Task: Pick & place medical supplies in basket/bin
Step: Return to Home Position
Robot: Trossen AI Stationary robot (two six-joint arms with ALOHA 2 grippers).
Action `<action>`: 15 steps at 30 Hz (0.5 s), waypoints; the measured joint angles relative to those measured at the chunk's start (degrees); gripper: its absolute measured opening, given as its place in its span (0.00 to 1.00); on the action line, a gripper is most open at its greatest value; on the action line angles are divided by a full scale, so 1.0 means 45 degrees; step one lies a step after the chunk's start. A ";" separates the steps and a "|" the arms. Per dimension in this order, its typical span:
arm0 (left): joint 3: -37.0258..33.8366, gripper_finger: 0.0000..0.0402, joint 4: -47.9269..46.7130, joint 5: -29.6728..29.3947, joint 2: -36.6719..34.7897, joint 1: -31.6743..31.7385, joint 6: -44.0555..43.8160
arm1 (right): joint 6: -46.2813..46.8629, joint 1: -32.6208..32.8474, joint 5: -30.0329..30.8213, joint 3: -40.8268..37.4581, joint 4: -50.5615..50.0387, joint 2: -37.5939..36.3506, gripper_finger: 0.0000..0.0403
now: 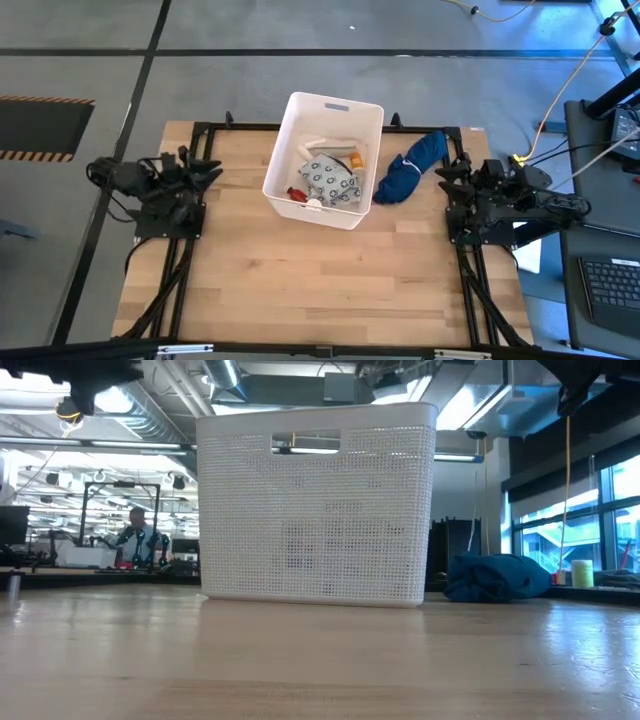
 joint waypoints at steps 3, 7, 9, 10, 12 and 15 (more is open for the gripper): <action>-0.0414 0.28 0.0608 -0.0819 0.0000 0.0000 0.0356 | -0.0032 0.0000 0.0019 -0.0001 -0.0108 0.0018 0.47; -0.0765 0.28 0.1476 -0.0479 -0.0005 0.0174 0.0804 | -0.0066 0.0000 0.0034 -0.0001 -0.0193 0.0018 0.47; -0.0929 0.28 0.1798 0.0489 -0.0005 0.0380 0.0831 | -0.0091 0.0000 0.0364 -0.0001 -0.0182 0.0018 0.47; -0.1013 0.28 0.1795 0.0931 -0.0005 0.0506 0.0811 | -0.0092 0.0000 0.0607 -0.0001 -0.0222 0.0018 0.47; -0.1171 0.28 0.1833 0.1254 -0.0005 0.0818 0.0628 | -0.0120 0.0000 0.0954 -0.0001 -0.0213 0.0018 0.47; -0.1497 0.28 0.1828 0.1198 -0.0005 0.1405 0.0578 | -0.0108 0.0000 0.1132 -0.0001 -0.0215 0.0018 0.47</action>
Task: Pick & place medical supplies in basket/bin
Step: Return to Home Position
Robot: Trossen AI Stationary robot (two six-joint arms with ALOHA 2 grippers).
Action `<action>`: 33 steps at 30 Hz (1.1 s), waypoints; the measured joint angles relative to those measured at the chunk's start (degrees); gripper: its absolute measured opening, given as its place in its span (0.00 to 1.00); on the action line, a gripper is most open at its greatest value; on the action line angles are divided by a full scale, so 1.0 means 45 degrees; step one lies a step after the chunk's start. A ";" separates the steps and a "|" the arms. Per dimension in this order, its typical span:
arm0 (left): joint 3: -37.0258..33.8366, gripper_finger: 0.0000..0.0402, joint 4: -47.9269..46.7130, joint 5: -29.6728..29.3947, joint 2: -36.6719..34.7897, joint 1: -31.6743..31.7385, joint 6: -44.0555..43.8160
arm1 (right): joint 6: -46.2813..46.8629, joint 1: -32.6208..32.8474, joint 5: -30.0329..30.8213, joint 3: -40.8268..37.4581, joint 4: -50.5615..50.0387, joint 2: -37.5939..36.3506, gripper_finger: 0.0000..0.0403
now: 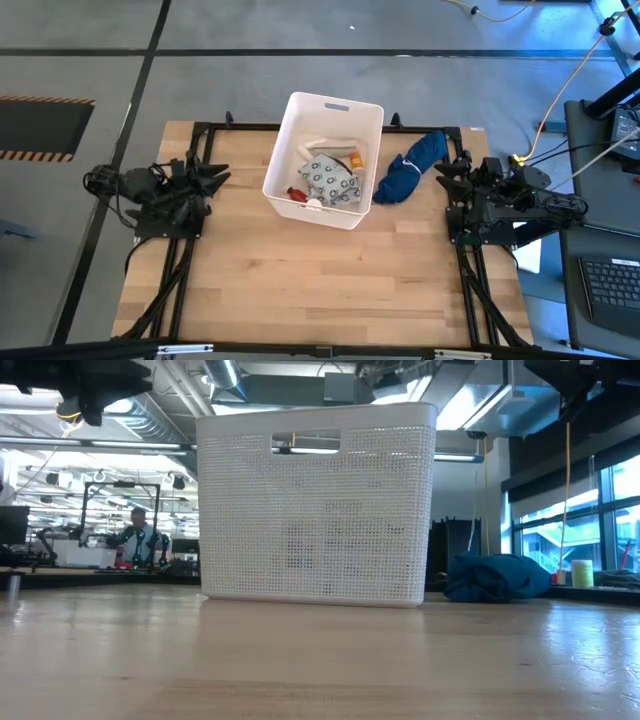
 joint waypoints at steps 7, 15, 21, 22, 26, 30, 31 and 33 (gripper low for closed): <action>-0.0532 0.28 0.0245 0.0724 0.0000 0.1814 -0.0128 | 0.0025 0.0000 -0.0001 0.0000 0.0000 0.0000 0.47; -0.1117 0.28 0.0310 0.2917 0.0000 0.4093 -0.0957 | -0.0037 0.0000 -0.0001 0.0000 0.0000 0.0005 0.47; -0.1799 0.28 0.0585 0.4366 -0.0005 0.5562 -0.1568 | 0.0047 0.0000 -0.0006 0.0000 0.0000 0.0005 0.47; -0.2049 0.28 0.1004 0.4561 -0.0005 0.5765 -0.1594 | 0.0052 0.0000 -0.0006 0.0000 0.0002 0.0005 0.47; -0.2906 0.28 0.2875 0.5333 -0.0010 0.6467 -0.1465 | 0.0143 0.0000 -0.0006 0.0000 0.0053 0.0005 0.47; -0.3485 0.28 0.3200 0.5488 -0.0010 0.6989 -0.1632 | 0.0439 0.0000 -0.0015 0.0000 0.0035 0.0005 0.47; -0.3568 0.28 0.3254 0.5505 -0.0010 0.7076 -0.1737 | 0.0448 0.0000 -0.0014 0.0000 0.0022 0.0005 0.47; -0.3784 0.28 0.3231 0.5753 -0.0010 0.7229 -0.1900 | 0.0422 0.0000 -0.0018 0.0000 0.0006 0.0005 0.47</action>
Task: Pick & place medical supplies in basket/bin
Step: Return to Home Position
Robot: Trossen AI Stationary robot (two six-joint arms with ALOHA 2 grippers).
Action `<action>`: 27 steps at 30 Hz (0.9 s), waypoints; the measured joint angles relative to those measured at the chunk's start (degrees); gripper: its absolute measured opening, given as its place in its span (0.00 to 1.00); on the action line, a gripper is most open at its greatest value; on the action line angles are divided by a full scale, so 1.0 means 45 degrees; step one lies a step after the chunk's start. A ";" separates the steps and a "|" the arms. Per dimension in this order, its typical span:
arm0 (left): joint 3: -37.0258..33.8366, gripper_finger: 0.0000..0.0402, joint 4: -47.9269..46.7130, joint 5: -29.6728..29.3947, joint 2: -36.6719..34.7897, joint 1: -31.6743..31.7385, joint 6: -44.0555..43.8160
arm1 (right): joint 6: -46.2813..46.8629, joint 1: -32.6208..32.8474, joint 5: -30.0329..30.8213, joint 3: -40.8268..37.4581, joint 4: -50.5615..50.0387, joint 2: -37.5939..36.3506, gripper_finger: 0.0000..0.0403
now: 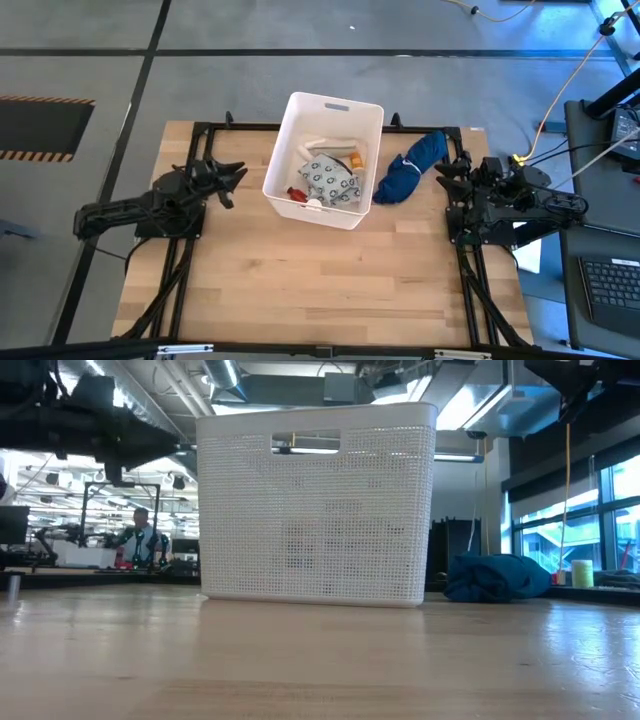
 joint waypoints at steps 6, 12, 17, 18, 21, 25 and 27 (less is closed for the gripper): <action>-0.0248 0.28 -0.0497 0.0522 0.0000 0.0279 -0.0537 | -0.0044 0.0000 -0.0003 0.0010 -0.0411 0.0000 0.47; -0.0248 0.28 -0.0512 0.0551 0.0005 0.0303 -0.0018 | -0.1078 0.0000 0.0253 0.0010 -0.0453 0.0000 0.47; -0.0248 0.28 -0.0530 0.0496 0.0005 0.0298 0.0343 | -0.1546 0.0000 0.0585 0.0010 -0.0667 0.0000 0.47; -0.0248 0.28 -0.0576 0.0496 0.0005 0.0298 0.0343 | -0.1572 0.0000 0.0589 -0.0019 -0.0709 0.0000 0.47; -0.0248 0.28 -0.0643 0.0496 0.0011 0.0298 0.0347 | -0.1680 0.0000 0.0680 -0.0670 -0.0140 0.0000 0.47; -0.0248 0.28 -0.0648 0.0505 0.0019 0.0298 0.0347 | -0.2037 0.0000 0.0764 -0.2120 0.1586 0.0000 0.47; -0.0248 0.28 -0.0648 0.0505 0.0019 0.0298 0.0347 | -0.1998 0.0000 0.0769 -0.2615 0.2092 0.0000 0.47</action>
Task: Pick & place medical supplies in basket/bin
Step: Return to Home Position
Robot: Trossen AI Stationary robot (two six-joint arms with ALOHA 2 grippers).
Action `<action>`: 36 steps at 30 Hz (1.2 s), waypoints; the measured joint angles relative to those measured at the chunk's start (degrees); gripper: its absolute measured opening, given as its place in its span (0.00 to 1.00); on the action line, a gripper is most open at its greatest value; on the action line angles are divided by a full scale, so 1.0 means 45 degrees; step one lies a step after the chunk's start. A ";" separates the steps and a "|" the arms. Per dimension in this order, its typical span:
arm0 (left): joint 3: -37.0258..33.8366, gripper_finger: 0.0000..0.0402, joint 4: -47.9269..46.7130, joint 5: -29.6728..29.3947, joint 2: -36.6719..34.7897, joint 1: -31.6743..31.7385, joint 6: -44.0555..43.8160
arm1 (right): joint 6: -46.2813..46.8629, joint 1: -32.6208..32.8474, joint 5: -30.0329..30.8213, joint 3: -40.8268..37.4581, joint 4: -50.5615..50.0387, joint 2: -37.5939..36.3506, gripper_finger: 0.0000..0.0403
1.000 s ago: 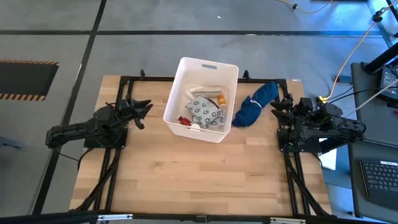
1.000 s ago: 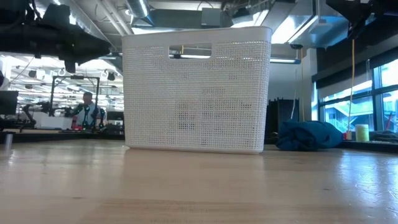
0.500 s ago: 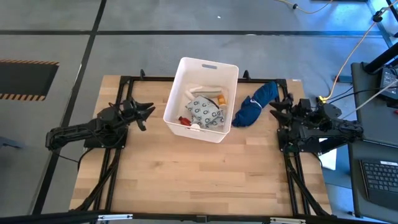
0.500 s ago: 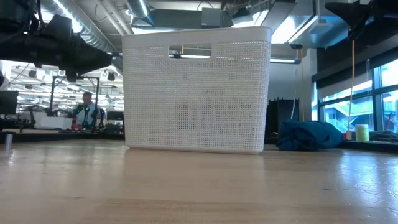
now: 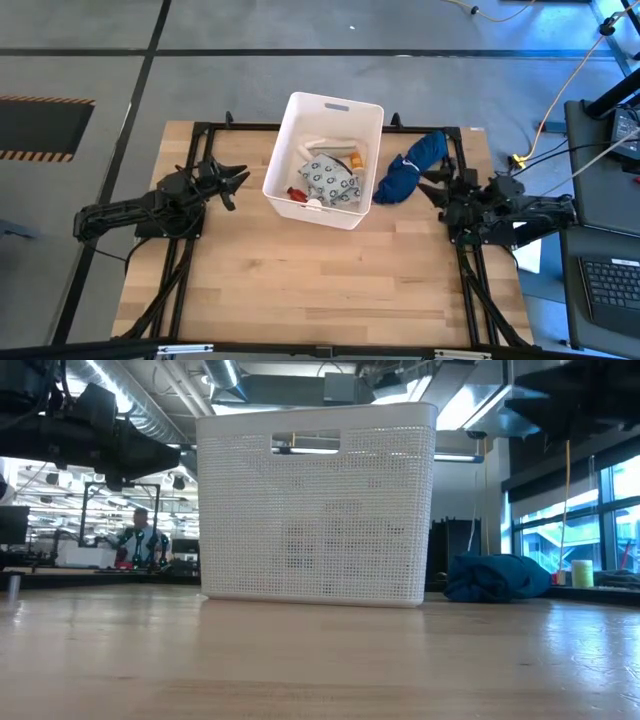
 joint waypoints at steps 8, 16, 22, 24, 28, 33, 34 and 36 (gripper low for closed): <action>0.0000 0.28 -0.0002 0.0005 0.0005 0.0000 0.0000 | 0.0311 0.0000 0.0008 -0.1279 0.0881 0.0000 0.47; 0.0000 0.28 -0.0005 0.0044 0.0010 0.0000 0.0000 | 0.0282 -0.0010 0.1560 -0.2194 0.1467 0.0005 0.47; 0.0000 0.28 -0.0005 0.0043 0.0010 0.0000 0.0000 | -0.0028 -0.0015 0.1597 -0.2194 0.0803 0.0005 0.47; 0.0000 0.28 -0.0007 0.0041 0.0010 0.0000 0.0000 | 0.0166 -0.0015 0.1574 -0.2194 0.0291 0.0005 0.47; 0.0000 0.28 -0.0005 0.0039 0.0010 0.0000 0.0000 | 0.0310 -0.0015 0.1550 -0.2194 0.0175 0.0042 0.47; 0.0000 0.28 -0.0005 0.0034 0.0010 0.0000 0.0000 | 0.0312 -0.0015 0.1550 -0.2194 0.0176 0.0029 0.47; 0.0000 0.28 -0.0005 0.0034 0.0010 0.0000 0.0000 | 0.0316 -0.0015 0.1549 -0.2194 0.0175 0.0029 0.47; 0.0000 0.28 -0.0005 0.0034 0.0010 0.0000 0.0000 | 0.0313 -0.0015 0.1545 -0.2194 0.0175 0.0029 0.47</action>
